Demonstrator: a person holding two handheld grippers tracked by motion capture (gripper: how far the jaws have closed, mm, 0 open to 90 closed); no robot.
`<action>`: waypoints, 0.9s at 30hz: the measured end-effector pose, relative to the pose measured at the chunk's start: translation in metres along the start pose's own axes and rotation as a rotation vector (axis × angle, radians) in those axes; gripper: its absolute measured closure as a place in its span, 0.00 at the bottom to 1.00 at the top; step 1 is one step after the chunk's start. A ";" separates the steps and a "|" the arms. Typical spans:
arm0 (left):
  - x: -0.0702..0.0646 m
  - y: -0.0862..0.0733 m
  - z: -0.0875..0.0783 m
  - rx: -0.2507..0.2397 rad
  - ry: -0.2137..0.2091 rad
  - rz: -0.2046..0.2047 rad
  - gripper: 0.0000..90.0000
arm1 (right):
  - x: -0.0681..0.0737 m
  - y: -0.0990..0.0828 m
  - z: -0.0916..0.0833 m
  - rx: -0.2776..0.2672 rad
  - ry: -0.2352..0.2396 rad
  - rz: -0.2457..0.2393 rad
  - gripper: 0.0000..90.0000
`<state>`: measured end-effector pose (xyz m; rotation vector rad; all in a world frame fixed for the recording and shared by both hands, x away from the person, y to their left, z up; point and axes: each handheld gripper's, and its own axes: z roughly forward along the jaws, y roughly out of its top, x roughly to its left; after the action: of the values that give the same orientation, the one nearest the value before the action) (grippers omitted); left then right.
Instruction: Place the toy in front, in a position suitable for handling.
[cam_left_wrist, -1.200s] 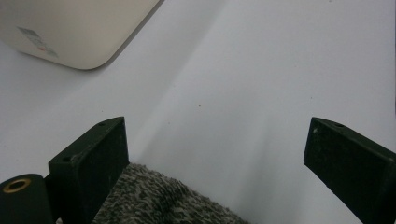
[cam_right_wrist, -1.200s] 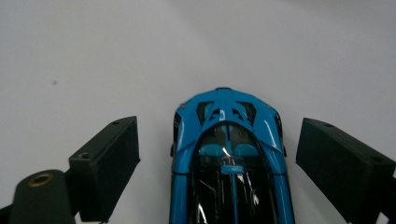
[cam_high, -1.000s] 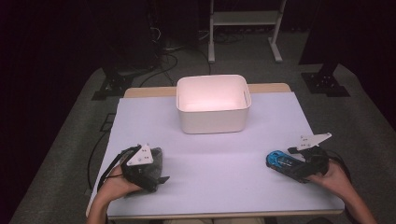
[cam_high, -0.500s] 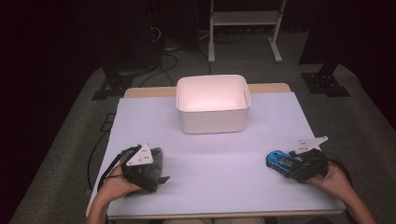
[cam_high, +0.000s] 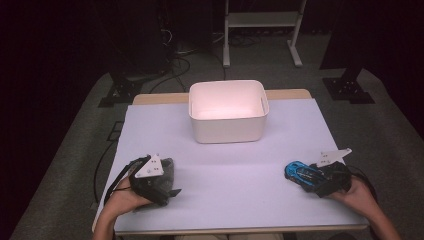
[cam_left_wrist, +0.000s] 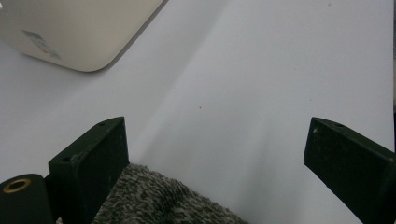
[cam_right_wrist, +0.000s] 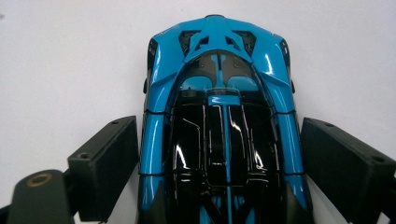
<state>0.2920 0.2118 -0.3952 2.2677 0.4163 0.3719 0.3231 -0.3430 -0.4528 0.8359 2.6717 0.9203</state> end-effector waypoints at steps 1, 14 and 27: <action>0.000 0.000 0.000 0.001 0.000 0.001 0.06 | 0.000 -0.001 0.000 -0.004 0.000 -0.001 0.13; 0.000 0.000 -0.001 -0.008 0.008 -0.002 0.06 | 0.001 0.000 -0.001 -0.001 -0.007 -0.004 0.19; 0.000 0.001 -0.001 -0.009 0.012 -0.001 0.06 | 0.002 -0.002 -0.002 -0.014 -0.010 -0.005 0.20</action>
<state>0.2915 0.2124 -0.3938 2.2572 0.4206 0.3860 0.3199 -0.3441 -0.4519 0.8278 2.6550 0.9298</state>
